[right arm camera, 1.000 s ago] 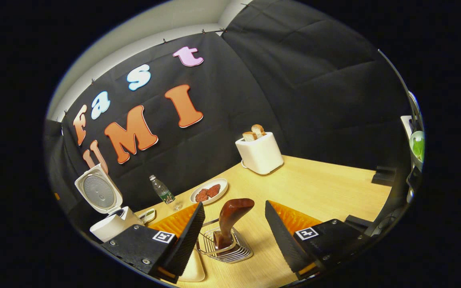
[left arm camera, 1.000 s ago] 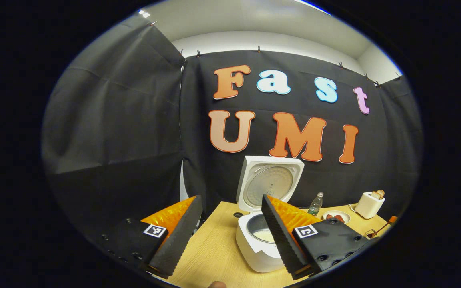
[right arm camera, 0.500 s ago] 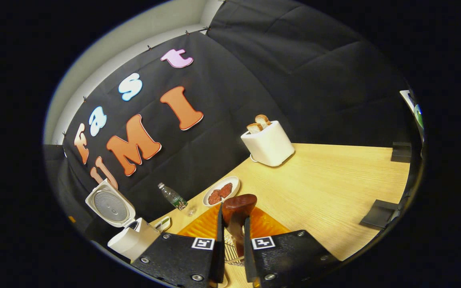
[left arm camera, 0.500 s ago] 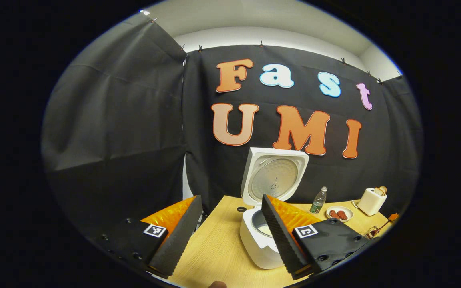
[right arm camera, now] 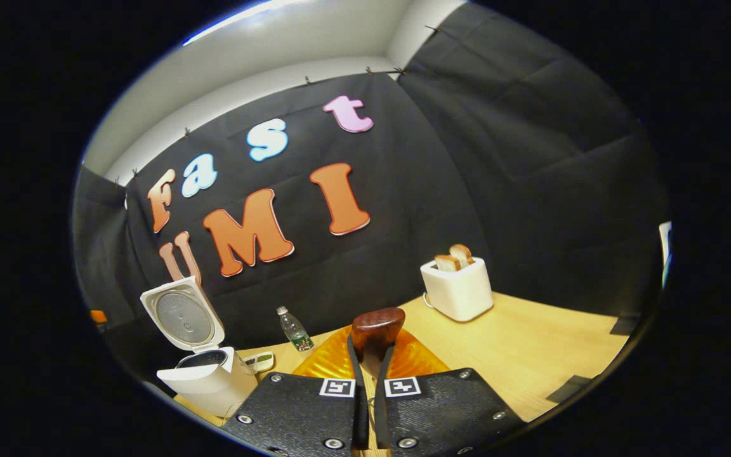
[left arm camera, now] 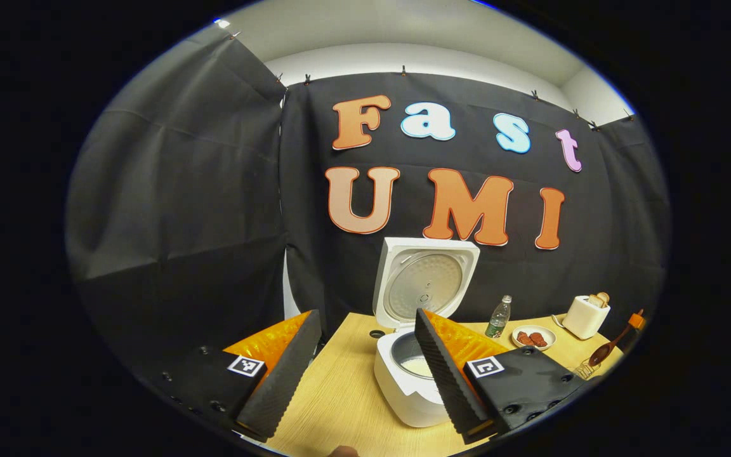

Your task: Close the left gripper, press the button to open the rice cooker; take a wooden spoon from the chopstick holder with the right hand, scoop a spoonful of rice and pour it into the rice cooker, then put the wooden spoon back into the chopstick holder.

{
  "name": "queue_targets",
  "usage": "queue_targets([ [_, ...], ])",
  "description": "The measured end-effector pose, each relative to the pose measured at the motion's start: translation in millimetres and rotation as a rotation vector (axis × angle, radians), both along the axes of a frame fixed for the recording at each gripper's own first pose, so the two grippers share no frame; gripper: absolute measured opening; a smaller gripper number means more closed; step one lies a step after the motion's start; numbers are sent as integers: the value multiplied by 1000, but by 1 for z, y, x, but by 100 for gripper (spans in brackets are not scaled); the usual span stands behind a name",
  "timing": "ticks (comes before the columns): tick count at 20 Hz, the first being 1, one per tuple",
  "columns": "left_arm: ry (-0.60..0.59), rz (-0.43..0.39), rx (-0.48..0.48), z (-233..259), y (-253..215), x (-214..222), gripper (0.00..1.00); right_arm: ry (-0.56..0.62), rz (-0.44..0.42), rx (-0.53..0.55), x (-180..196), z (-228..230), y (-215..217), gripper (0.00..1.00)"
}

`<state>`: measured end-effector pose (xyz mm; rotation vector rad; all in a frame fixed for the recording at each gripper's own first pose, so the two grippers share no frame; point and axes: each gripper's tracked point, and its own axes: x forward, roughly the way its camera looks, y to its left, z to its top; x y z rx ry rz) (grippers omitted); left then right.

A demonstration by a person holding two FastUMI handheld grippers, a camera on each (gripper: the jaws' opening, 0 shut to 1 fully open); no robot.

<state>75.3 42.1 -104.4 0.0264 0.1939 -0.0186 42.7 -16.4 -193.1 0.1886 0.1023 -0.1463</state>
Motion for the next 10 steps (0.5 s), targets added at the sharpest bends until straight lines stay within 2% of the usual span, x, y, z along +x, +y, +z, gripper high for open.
queue_targets([
  [5, -4, -7, 1, 1, -3, -2, 100, -69, 144, -94, -10, 33, 79, 2],
  [8, -5, -8, 6, 2, -2, -5, 100, -50, 216, -117, -13, 18, 119, 3],
  [10, 0, -12, -1, 0, -2, -5, 100, -18, 233, -157, -10, -4, 136, 3],
])
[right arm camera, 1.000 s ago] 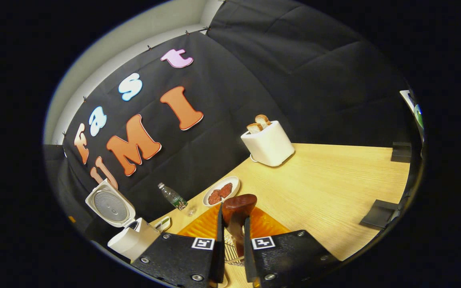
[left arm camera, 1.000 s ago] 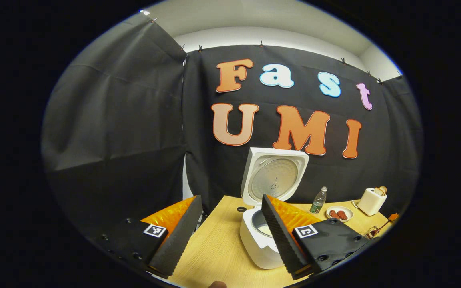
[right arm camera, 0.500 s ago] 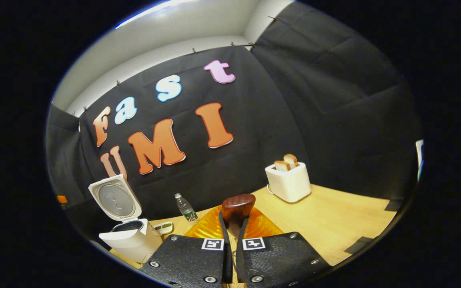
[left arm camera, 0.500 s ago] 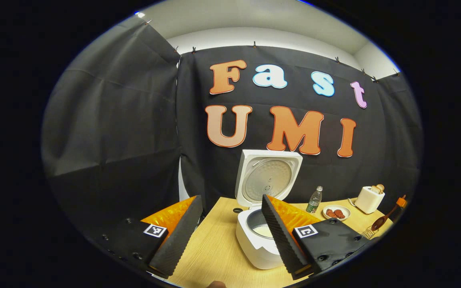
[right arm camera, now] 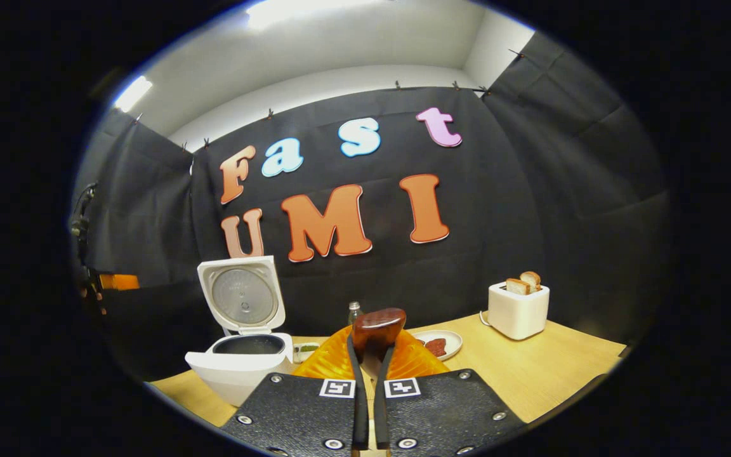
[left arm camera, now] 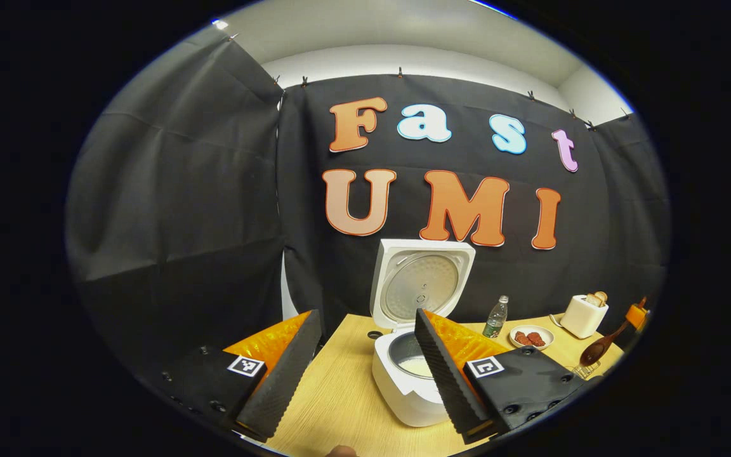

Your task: Close the left gripper, press the button to open the rice cooker; take a wooden spoon from the chopstick holder with the right hand, scoop a spoonful of rice and pour it into the rice cooker, then put the wooden spoon back into the chopstick holder.

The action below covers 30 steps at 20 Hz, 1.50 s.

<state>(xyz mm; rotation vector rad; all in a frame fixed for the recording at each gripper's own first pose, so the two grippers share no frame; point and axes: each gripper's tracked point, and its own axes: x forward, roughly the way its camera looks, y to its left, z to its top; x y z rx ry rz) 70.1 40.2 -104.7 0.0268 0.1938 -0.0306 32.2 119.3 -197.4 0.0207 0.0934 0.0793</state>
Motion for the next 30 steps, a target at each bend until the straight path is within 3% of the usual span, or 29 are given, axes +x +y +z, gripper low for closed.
queue_targets([
  [8, -1, -7, 13, -4, 11, 2, 100, 105, -43, -153, 5, -85, 19, 3],
  [15, 12, -12, 37, -19, 14, 6, 100, 96, -16, -319, 10, -114, 41, 3],
  [17, 15, -20, 37, -24, 14, 6, 100, 109, -18, -260, 9, -124, 41, 3],
  [21, 28, -23, 25, -30, 19, 5, 100, 139, -79, -4, 10, -128, 33, 2],
  [24, 26, -15, 16, -30, 23, 7, 100, 179, -69, 167, 10, -131, 43, 3],
  [30, 31, -31, 9, -33, 17, 8, 100, 202, -94, 286, 21, -134, 45, 2],
])
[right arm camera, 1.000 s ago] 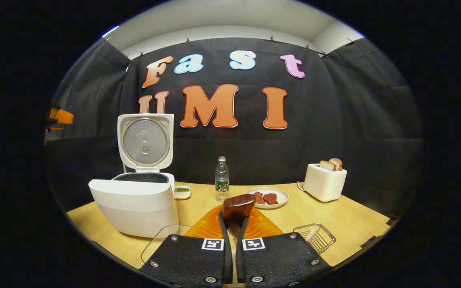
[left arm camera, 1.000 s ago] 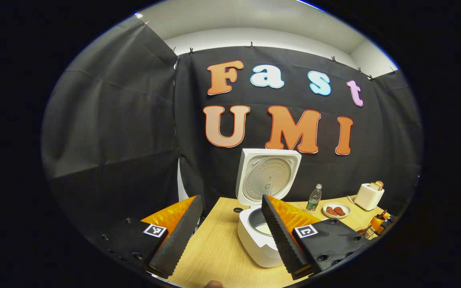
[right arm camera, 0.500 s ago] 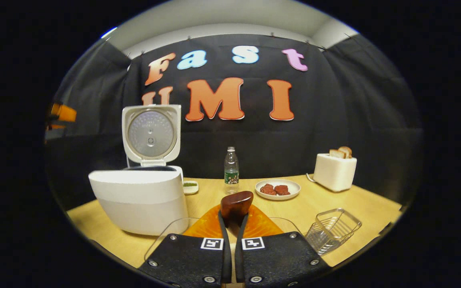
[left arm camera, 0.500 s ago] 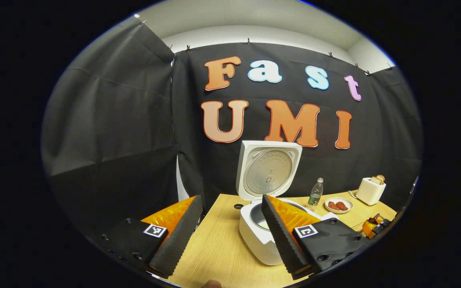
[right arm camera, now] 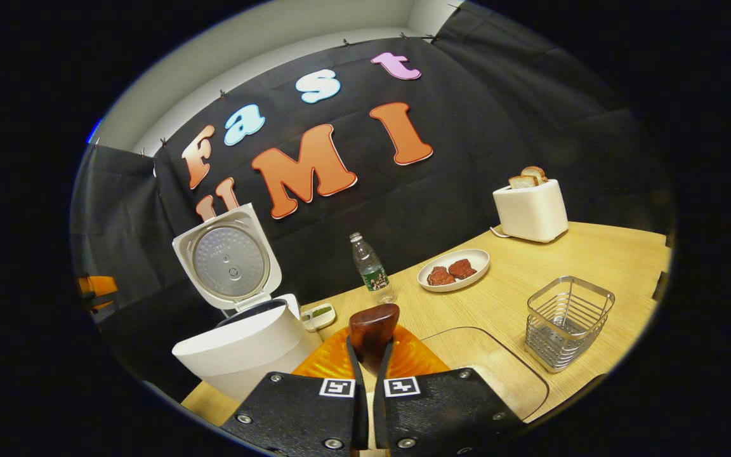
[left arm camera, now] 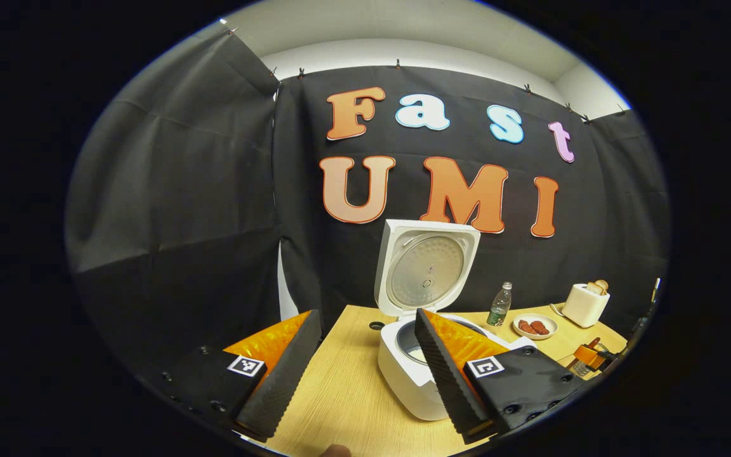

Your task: Close the left gripper, press the button to open the rice cooker; take a wooden spoon from the chopstick holder with the right hand, scoop a spoonful of rice and pour it into the rice cooker, then put the wooden spoon back into the chopstick holder.

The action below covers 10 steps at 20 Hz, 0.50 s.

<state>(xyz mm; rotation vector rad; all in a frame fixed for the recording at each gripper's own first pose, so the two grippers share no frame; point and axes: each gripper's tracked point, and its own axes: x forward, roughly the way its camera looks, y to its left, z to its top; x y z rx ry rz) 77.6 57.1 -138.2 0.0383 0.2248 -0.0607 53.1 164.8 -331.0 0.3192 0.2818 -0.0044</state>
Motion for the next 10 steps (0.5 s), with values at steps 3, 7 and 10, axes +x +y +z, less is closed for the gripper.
queue_targets([
  [3, 0, -6, 5, -4, -2, 1, 100, 39, -19, 118, 3, -6, -5, 3],
  [7, 9, 1, -13, -5, 0, 4, 100, 94, -100, 322, 3, -15, -21, 3],
  [10, 6, 13, -21, -3, 3, 4, 100, 130, -124, 457, 3, -22, -24, 2],
])
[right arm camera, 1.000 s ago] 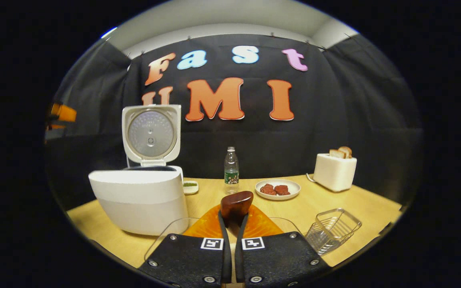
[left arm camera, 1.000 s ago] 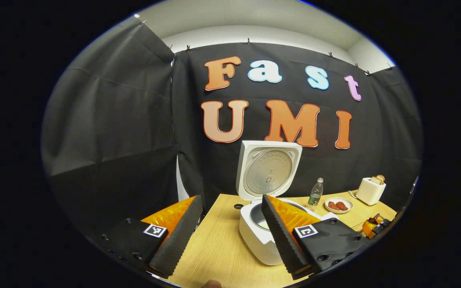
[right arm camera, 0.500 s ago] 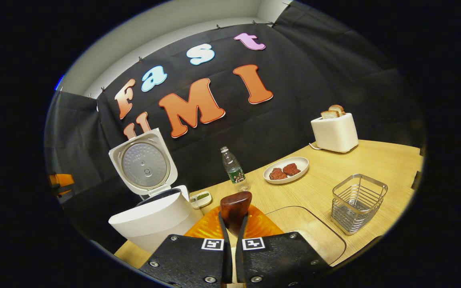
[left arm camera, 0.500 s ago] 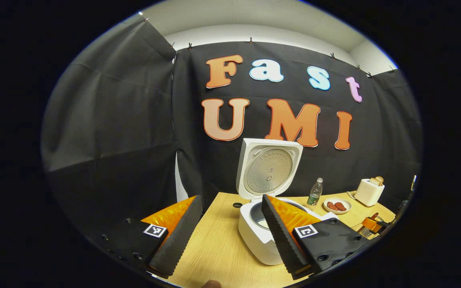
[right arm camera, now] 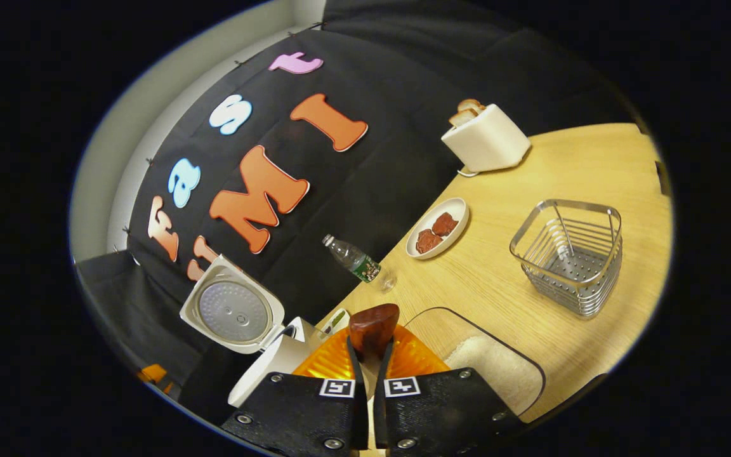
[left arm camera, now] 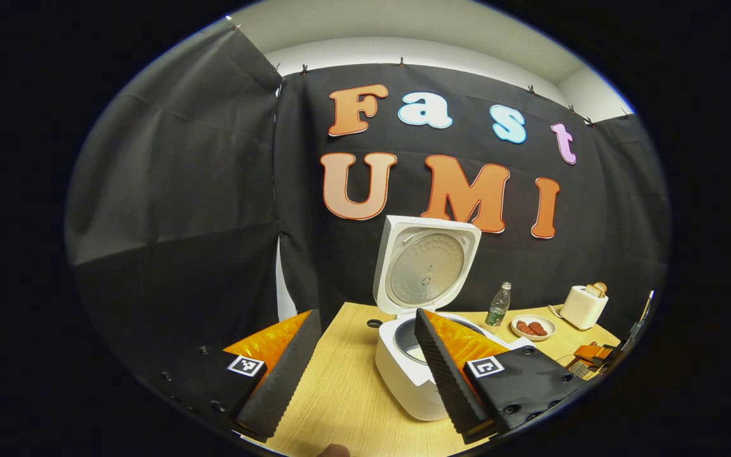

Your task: Close the left gripper, press the button to open the rice cooker; take a wooden spoon from the chopstick holder with the right hand, scoop a spoonful of rice and pour it into the rice cooker, then put the wooden spoon back into the chopstick holder.

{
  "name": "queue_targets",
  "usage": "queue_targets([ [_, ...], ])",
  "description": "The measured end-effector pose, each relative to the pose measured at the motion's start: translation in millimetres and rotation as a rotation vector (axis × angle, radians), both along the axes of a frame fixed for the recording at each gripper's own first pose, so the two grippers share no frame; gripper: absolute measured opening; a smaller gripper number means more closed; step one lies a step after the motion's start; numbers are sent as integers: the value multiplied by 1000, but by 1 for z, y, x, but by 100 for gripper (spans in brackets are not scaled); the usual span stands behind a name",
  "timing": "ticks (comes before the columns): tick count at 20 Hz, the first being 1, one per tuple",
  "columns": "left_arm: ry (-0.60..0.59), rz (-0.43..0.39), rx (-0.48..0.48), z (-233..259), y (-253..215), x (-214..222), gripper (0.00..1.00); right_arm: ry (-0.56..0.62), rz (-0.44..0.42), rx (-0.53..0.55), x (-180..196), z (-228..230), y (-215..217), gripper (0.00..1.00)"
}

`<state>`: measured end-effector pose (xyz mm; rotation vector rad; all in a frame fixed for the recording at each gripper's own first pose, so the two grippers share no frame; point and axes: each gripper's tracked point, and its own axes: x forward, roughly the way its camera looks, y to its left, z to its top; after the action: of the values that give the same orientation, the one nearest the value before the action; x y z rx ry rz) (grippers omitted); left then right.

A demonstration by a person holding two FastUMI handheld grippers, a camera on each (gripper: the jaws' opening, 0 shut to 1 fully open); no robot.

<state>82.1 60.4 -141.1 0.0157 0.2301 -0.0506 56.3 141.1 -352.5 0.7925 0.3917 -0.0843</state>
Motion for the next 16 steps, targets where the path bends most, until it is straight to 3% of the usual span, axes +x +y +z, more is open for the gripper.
queue_targets([
  [6, 2, 0, 5, 2, -7, -4, 100, 75, -104, 265, -8, -10, -17, 2],
  [16, -22, 13, 9, 16, -18, -6, 100, 59, -215, 364, -7, 30, -64, 3],
])
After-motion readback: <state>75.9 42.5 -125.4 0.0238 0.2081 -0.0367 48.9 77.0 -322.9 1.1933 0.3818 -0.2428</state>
